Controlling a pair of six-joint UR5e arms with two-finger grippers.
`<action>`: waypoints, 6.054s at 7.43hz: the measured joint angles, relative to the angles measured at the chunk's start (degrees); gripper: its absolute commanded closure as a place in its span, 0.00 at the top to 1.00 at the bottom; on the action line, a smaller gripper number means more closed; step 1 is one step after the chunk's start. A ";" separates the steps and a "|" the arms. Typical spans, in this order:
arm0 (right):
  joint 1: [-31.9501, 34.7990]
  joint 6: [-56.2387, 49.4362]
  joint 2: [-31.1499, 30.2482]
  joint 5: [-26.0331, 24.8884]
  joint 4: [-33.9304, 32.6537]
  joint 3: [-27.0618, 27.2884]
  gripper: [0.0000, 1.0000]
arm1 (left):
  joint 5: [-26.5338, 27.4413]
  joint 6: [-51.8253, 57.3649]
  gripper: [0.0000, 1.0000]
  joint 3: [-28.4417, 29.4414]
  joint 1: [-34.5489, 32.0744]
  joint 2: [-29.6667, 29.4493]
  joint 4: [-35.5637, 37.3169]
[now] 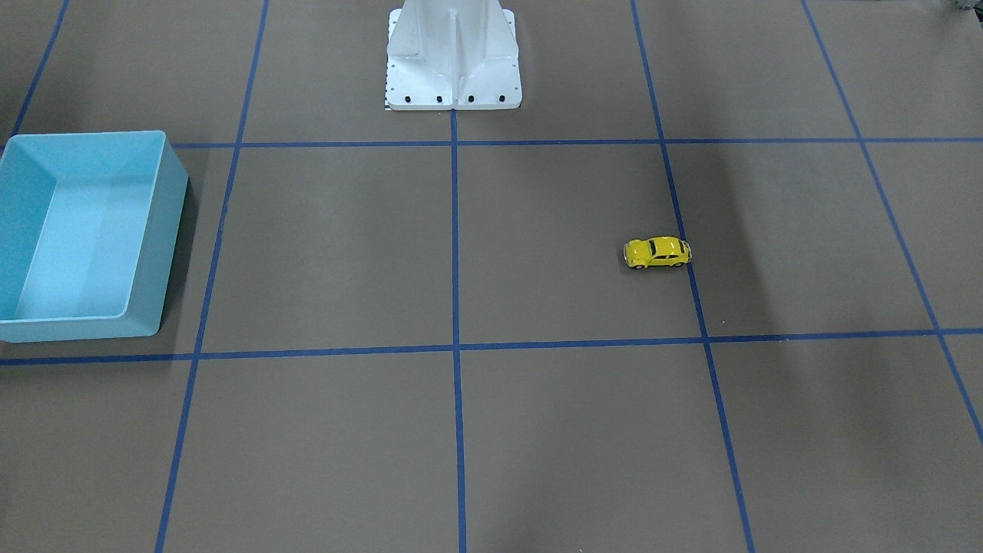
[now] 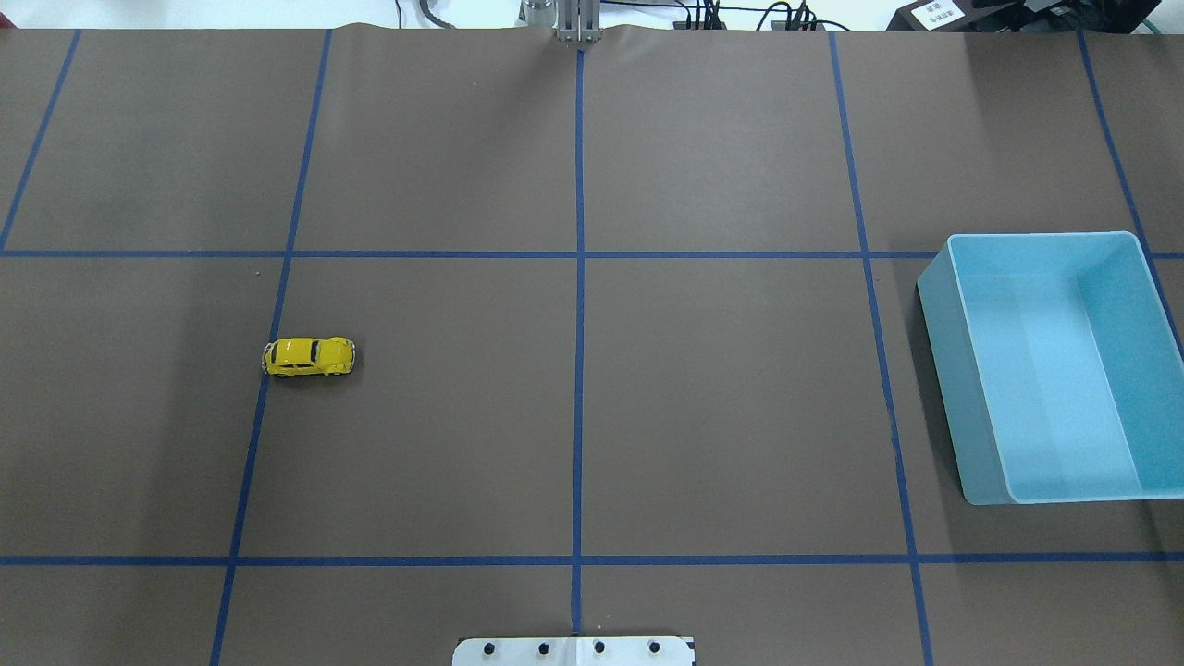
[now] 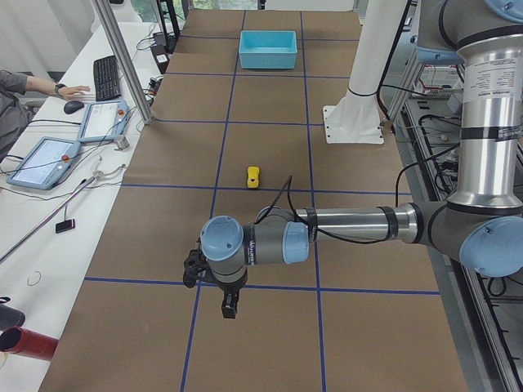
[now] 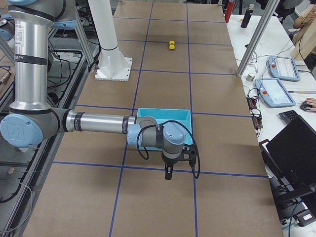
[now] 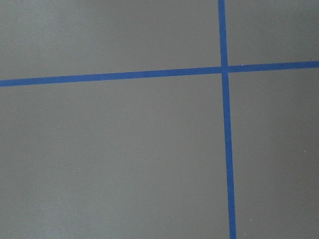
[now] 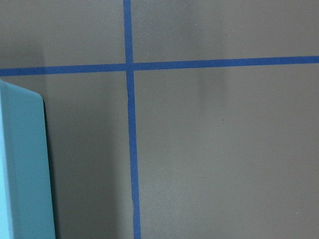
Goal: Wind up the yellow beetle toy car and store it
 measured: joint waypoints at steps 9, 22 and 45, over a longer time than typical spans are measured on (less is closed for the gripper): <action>-0.23 -0.19 0.16 0.00 -0.02 -0.04 1.00 | 0.17 0.27 1.00 -4.48 0.01 -5.96 10.49; -0.85 -0.04 0.09 -0.19 0.07 -1.99 1.00 | 16.88 4.46 1.00 -35.99 39.56 -17.96 18.75; -0.77 0.43 -1.34 1.44 -0.57 0.18 1.00 | 14.85 19.07 0.99 -4.46 53.23 -23.54 -10.36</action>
